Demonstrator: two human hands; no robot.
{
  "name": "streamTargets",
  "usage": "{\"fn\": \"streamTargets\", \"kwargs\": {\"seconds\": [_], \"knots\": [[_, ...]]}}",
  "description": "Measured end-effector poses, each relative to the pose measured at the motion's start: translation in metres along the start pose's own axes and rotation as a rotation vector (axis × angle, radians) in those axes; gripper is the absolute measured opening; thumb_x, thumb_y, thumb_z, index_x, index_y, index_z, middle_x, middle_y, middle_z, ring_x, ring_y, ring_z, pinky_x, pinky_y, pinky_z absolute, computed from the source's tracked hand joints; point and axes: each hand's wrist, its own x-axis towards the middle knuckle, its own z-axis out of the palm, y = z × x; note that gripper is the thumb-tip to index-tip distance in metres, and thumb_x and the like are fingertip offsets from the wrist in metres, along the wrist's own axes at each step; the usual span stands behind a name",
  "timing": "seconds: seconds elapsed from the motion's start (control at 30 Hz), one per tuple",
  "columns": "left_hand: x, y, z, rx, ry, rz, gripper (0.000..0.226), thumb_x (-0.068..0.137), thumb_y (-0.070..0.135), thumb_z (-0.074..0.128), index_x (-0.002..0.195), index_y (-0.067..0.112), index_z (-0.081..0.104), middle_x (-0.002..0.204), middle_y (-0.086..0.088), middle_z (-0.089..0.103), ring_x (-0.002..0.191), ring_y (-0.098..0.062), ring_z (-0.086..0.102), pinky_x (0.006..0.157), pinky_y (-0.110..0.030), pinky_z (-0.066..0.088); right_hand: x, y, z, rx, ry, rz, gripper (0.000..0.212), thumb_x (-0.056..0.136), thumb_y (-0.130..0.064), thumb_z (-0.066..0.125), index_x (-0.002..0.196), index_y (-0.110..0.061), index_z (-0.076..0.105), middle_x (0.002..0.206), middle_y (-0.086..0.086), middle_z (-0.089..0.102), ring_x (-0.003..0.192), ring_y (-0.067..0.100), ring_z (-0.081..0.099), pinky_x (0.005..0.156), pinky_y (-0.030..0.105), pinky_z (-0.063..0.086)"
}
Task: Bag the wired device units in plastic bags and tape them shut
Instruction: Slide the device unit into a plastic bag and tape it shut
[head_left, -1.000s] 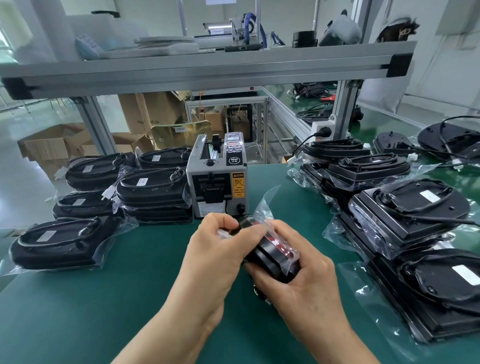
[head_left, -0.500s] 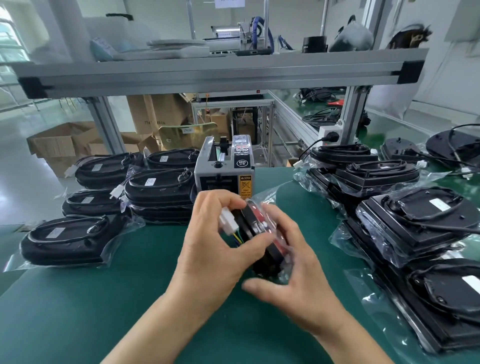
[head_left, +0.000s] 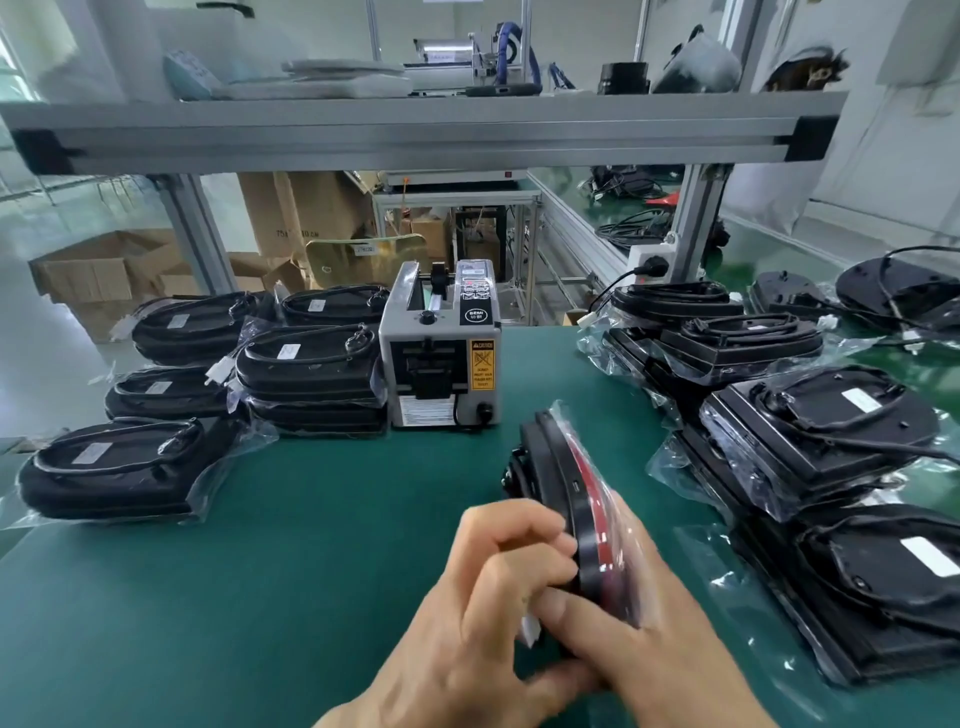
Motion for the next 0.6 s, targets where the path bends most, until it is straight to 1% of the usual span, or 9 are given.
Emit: {"fn": "streamTargets", "kwargs": {"seconds": [0.07, 0.13, 0.23, 0.3, 0.37, 0.4, 0.43, 0.5, 0.6], "knots": [[-0.007, -0.006, 0.006, 0.045, -0.006, -0.001, 0.042, 0.081, 0.018, 0.076, 0.111, 0.014, 0.047, 0.123, 0.000, 0.046, 0.097, -0.010, 0.058, 0.067, -0.020, 0.052, -0.003, 0.008, 0.006, -0.033, 0.078, 0.006, 0.071, 0.056, -0.058, 0.069, 0.125, -0.052, 0.050, 0.101, -0.014, 0.073, 0.094, 0.000, 0.070, 0.078, 0.019, 0.048], [-0.013, -0.012, 0.012, 0.021, 0.016, -0.042, 0.045, 0.074, 0.007, 0.076, 0.109, 0.014, 0.049, 0.119, 0.001, 0.049, 0.101, -0.009, 0.059, 0.073, -0.023, 0.054, -0.002, 0.021, 0.013, -0.037, 0.177, -0.041, 0.069, 0.064, -0.060, 0.063, 0.131, -0.051, 0.048, 0.106, -0.016, 0.072, 0.097, -0.002, 0.068, 0.078, 0.017, 0.049], [-0.015, -0.012, 0.011, -0.131, -0.049, -0.168, 0.056, 0.066, -0.005, 0.073, 0.112, 0.018, 0.051, 0.120, 0.004, 0.052, 0.108, -0.020, 0.062, 0.079, -0.034, 0.057, 0.003, 0.044, 0.016, 0.026, 0.291, -0.091, 0.071, 0.072, -0.061, 0.062, 0.139, -0.048, 0.046, 0.119, -0.023, 0.068, 0.109, -0.005, 0.064, 0.083, 0.006, 0.046], [-0.013, -0.014, 0.000, -0.230, -0.088, -0.224, 0.054, 0.069, -0.001, 0.070, 0.115, 0.022, 0.054, 0.121, 0.003, 0.055, 0.112, -0.028, 0.061, 0.089, -0.035, 0.055, 0.009, 0.057, 0.015, 0.086, 0.350, -0.104, 0.063, 0.081, -0.051, 0.063, 0.141, -0.039, 0.048, 0.127, -0.028, 0.064, 0.120, -0.006, 0.059, 0.089, 0.005, 0.044], [-0.002, -0.022, -0.012, -0.197, -0.012, -0.323, 0.037, 0.076, 0.011, 0.065, 0.109, 0.028, 0.062, 0.112, 0.002, 0.062, 0.109, -0.026, 0.062, 0.091, -0.027, 0.051, 0.016, 0.067, 0.013, 0.094, 0.392, -0.115, 0.050, 0.087, -0.043, 0.061, 0.136, -0.039, 0.052, 0.128, -0.031, 0.062, 0.121, -0.008, 0.057, 0.089, 0.002, 0.043], [0.008, -0.030, -0.016, -0.159, 0.087, -0.445, 0.024, 0.081, 0.018, 0.062, 0.101, 0.031, 0.067, 0.104, 0.003, 0.067, 0.102, -0.020, 0.065, 0.087, -0.021, 0.051, 0.020, 0.069, 0.014, 0.084, 0.405, -0.113, 0.047, 0.087, -0.043, 0.061, 0.134, -0.042, 0.054, 0.127, -0.033, 0.061, 0.119, -0.011, 0.056, 0.088, 0.001, 0.042], [0.020, -0.042, -0.020, -0.150, 0.208, -0.617, 0.015, 0.086, 0.021, 0.061, 0.094, 0.030, 0.070, 0.095, 0.006, 0.071, 0.091, -0.013, 0.068, 0.079, -0.017, 0.052, 0.026, 0.070, 0.015, 0.071, 0.412, -0.107, 0.046, 0.086, -0.046, 0.061, 0.132, -0.045, 0.054, 0.127, -0.036, 0.060, 0.119, -0.014, 0.055, 0.088, 0.001, 0.042], [0.047, -0.077, -0.027, -0.223, 0.441, -0.954, 0.017, 0.093, 0.019, 0.061, 0.084, 0.023, 0.074, 0.079, 0.006, 0.072, 0.069, -0.006, 0.066, 0.066, -0.017, 0.053, 0.037, 0.068, 0.018, 0.067, 0.418, -0.090, 0.049, 0.082, -0.057, 0.057, 0.130, -0.050, 0.054, 0.126, -0.041, 0.056, 0.119, -0.020, 0.050, 0.092, 0.005, 0.043], [0.077, -0.134, -0.034, -0.414, 0.557, -1.278, 0.012, 0.095, 0.021, 0.064, 0.088, 0.014, 0.071, 0.072, 0.000, 0.069, 0.056, -0.007, 0.061, 0.057, -0.022, 0.051, 0.049, 0.061, 0.021, 0.071, 0.422, -0.086, 0.051, 0.076, -0.068, 0.045, 0.125, -0.058, 0.052, 0.121, -0.047, 0.056, 0.117, -0.025, 0.047, 0.089, 0.005, 0.040]]}}
